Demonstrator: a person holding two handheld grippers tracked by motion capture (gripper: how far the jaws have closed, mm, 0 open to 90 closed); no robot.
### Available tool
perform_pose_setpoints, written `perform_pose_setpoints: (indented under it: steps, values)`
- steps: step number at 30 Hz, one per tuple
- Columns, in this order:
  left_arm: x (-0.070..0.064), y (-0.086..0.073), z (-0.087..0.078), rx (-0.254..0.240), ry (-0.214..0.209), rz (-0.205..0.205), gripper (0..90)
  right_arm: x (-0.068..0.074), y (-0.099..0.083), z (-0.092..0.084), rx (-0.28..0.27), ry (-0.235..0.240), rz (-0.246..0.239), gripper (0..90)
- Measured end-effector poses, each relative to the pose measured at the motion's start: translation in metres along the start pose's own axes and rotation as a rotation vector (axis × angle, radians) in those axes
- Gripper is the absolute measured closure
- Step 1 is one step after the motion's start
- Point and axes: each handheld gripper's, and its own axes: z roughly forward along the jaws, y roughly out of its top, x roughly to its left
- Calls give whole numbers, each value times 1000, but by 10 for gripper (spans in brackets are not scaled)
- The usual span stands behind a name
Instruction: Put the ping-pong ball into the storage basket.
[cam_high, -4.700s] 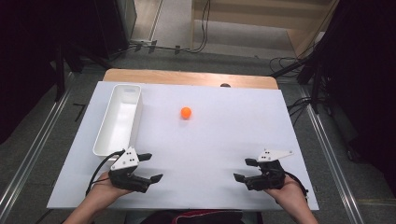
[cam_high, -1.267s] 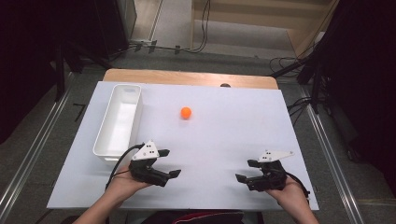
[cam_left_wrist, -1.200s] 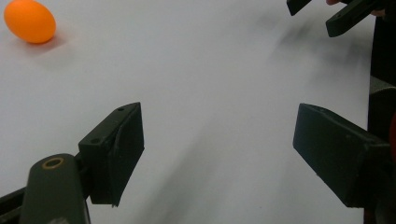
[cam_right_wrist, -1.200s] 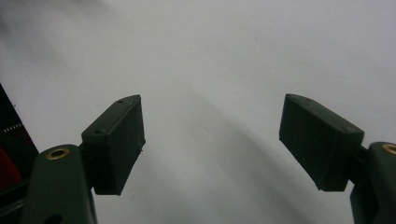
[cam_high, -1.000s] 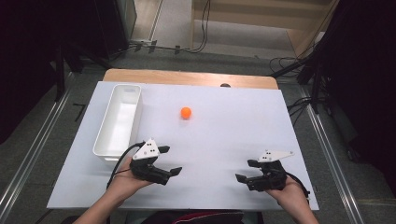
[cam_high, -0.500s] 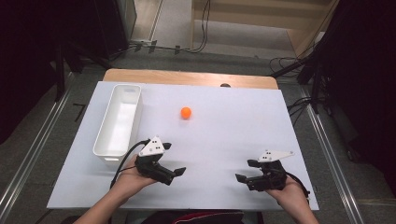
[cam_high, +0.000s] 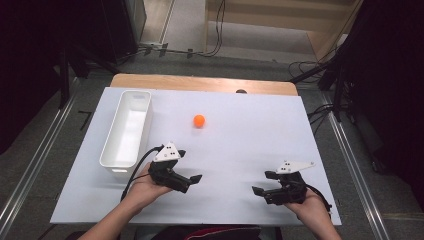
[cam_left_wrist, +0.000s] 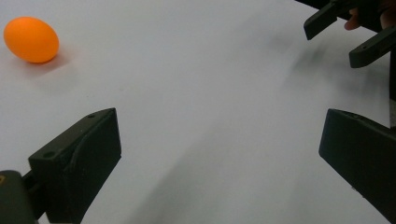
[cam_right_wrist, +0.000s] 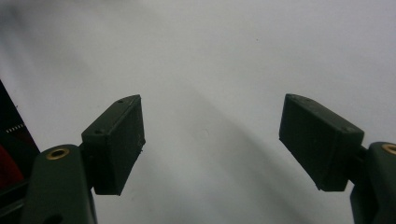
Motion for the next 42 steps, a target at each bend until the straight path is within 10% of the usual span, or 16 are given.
perform_pose_setpoints:
  steps: [42]
  values:
    - [16, 20, 18, 3, 69, -76, 0, 0, 0, 0, -1, 4, -2, 207]
